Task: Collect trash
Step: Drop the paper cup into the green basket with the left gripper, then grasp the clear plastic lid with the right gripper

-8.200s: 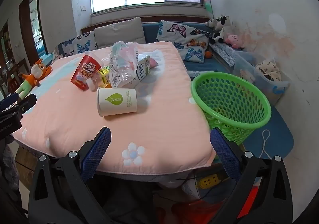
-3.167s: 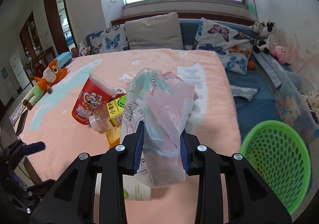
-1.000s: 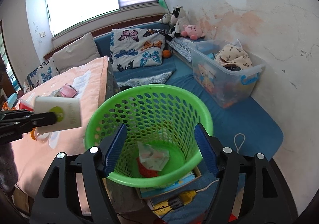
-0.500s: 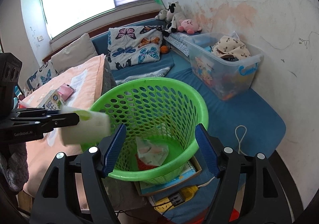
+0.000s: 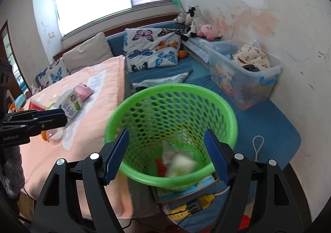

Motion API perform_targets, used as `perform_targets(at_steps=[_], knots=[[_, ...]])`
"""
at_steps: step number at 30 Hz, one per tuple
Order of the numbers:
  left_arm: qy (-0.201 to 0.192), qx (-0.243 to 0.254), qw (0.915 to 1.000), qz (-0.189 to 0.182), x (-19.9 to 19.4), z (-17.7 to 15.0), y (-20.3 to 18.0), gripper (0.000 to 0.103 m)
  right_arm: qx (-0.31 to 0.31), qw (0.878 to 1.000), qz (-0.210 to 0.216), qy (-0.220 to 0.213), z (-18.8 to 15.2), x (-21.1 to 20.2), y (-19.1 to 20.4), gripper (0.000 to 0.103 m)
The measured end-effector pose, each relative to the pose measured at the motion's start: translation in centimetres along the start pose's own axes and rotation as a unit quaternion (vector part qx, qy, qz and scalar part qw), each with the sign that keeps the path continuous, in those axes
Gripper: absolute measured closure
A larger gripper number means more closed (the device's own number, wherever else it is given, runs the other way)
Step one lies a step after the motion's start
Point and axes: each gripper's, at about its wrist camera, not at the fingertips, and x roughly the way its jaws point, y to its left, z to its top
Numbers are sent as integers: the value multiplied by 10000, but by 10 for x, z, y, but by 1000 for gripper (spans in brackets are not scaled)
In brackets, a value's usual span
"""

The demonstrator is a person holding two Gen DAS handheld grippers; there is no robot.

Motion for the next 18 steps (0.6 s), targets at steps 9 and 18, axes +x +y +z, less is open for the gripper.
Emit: perform_targets(at_steps=[9, 18], knots=[[-339, -508, 9949, 800, -55, -21, 67, 68, -345, 9986, 404, 79, 8, 11, 56, 28], [-565, -1329, 9784, 1480, -98, -47, 152, 65, -785, 9921, 930, 290, 5, 31, 125, 28]])
